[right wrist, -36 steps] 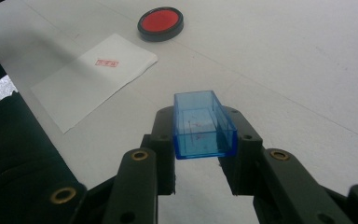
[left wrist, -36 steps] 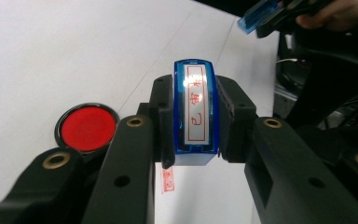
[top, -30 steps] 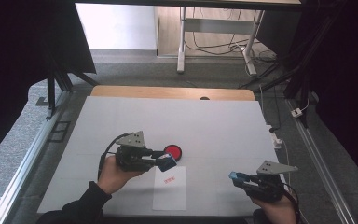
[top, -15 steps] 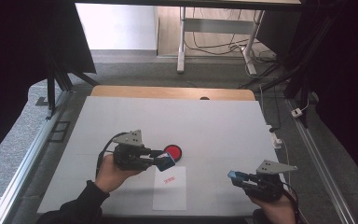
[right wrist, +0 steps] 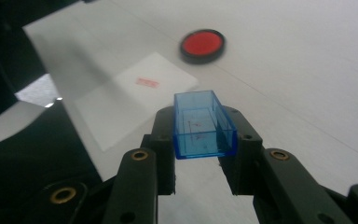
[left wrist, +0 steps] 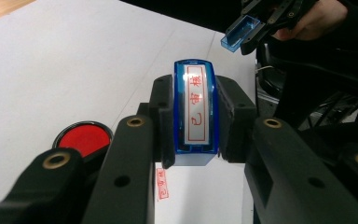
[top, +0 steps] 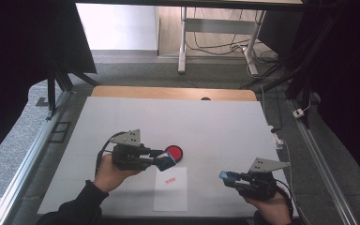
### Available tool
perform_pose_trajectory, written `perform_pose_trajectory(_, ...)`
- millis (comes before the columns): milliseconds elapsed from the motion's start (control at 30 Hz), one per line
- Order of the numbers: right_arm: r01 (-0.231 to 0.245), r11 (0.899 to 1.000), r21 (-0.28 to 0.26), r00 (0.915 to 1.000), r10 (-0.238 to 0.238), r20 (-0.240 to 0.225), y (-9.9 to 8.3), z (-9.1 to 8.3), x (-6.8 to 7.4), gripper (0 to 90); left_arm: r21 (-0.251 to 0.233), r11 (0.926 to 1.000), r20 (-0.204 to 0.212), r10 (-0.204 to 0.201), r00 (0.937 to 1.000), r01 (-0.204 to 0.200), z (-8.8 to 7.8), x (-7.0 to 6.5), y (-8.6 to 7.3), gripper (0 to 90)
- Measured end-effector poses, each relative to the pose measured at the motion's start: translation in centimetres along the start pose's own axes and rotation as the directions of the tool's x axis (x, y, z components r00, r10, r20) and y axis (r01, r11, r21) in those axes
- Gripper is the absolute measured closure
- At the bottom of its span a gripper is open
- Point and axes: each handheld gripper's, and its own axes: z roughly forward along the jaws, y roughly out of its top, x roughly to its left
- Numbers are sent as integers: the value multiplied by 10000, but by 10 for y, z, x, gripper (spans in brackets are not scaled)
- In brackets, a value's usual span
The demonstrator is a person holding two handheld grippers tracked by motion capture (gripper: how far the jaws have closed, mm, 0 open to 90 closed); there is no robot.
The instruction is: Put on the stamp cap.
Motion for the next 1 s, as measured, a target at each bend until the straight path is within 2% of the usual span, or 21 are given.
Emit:
perform_pose_trajectory(233,418,9991,23,9964,-415,-745,12,13,8,686,41,9998,136,200,9997,-201,0,-1,1,703)
perform_pose_trajectory(333,490,9988,59,9917,-479,-1195,17,21,11,686,31,9998,292,212,9993,-213,-1,0,0,703)
perform_pose_trajectory(367,596,9982,83,9876,-577,-1463,20,26,12,686,-2,9998,381,199,9991,-199,-1,0,0,703)
perform_pose_trajectory(600,977,9952,43,9797,-954,-1763,27,38,16,686,30,9994,459,353,9983,-354,1,0,-1,703)
perform_pose_trajectory(700,1026,9947,46,9721,-993,-2123,31,46,17,686,61,9991,442,413,9982,-416,1,0,-1,704)
perform_pose_trajectory(867,1599,9871,26,9536,-1538,-2588,38,60,21,686,98,9987,472,503,9976,-508,2,0,-2,704)
perform_pose_trajectory(1000,1818,9833,43,9404,-1726,-2929,44,71,24,686,81,9977,480,665,9966,-670,2,0,-2,704)
